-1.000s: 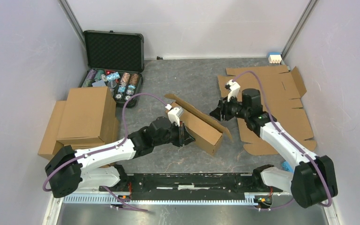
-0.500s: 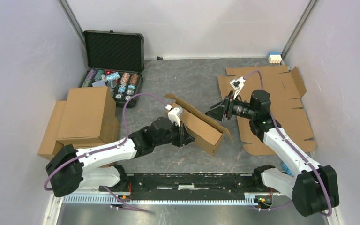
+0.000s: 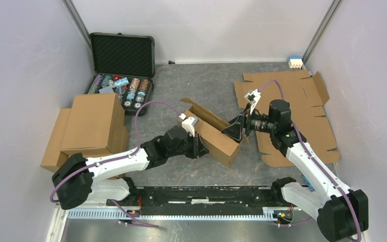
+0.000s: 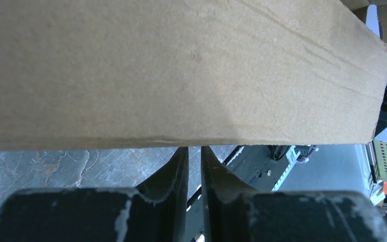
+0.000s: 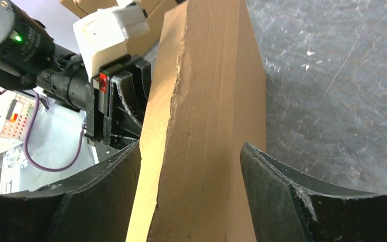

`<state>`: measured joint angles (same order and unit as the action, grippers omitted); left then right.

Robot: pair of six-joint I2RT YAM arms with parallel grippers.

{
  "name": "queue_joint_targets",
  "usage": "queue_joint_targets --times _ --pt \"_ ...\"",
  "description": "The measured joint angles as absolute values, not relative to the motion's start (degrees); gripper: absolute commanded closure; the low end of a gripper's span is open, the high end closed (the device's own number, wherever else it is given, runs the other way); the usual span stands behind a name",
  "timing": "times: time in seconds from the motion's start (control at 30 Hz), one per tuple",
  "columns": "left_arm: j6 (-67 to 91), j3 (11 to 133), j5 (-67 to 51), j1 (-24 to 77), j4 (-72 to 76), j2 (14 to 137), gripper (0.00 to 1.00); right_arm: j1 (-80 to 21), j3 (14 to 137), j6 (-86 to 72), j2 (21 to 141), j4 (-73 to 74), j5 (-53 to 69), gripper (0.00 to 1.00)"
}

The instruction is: Fold the paper box

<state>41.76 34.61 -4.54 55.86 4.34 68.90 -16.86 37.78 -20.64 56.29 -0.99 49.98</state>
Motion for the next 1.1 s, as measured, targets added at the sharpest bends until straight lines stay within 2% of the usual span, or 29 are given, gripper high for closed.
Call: queue_joint_targets --times 0.2,0.5,0.6,0.83,0.9,1.03,1.1 --pt "41.76 35.0 -4.54 55.86 4.4 69.3 0.79 -22.7 41.98 -13.23 56.29 10.83 41.19 0.44" --pt "41.76 35.66 -4.49 55.92 4.36 70.61 0.79 -28.05 46.15 -7.92 57.06 19.27 31.35 0.46" --pt "41.76 36.36 -4.45 55.96 4.38 71.48 0.79 -28.49 46.61 -7.18 57.1 20.62 31.4 0.57" --pt "41.76 37.12 -3.88 56.03 4.38 73.03 0.79 -28.99 47.46 -6.35 57.19 22.13 32.05 0.72" --pt "41.76 37.26 -3.31 56.12 4.4 73.43 0.79 -29.21 47.46 -6.24 57.19 22.41 32.18 0.66" --pt "41.76 37.63 -2.83 56.53 4.38 74.0 0.79 -29.87 47.68 -5.89 57.21 23.27 32.38 0.44" --pt "41.76 37.98 -2.52 56.75 4.38 74.26 0.79 -30.02 47.7 -5.63 57.39 24.18 32.32 0.39"
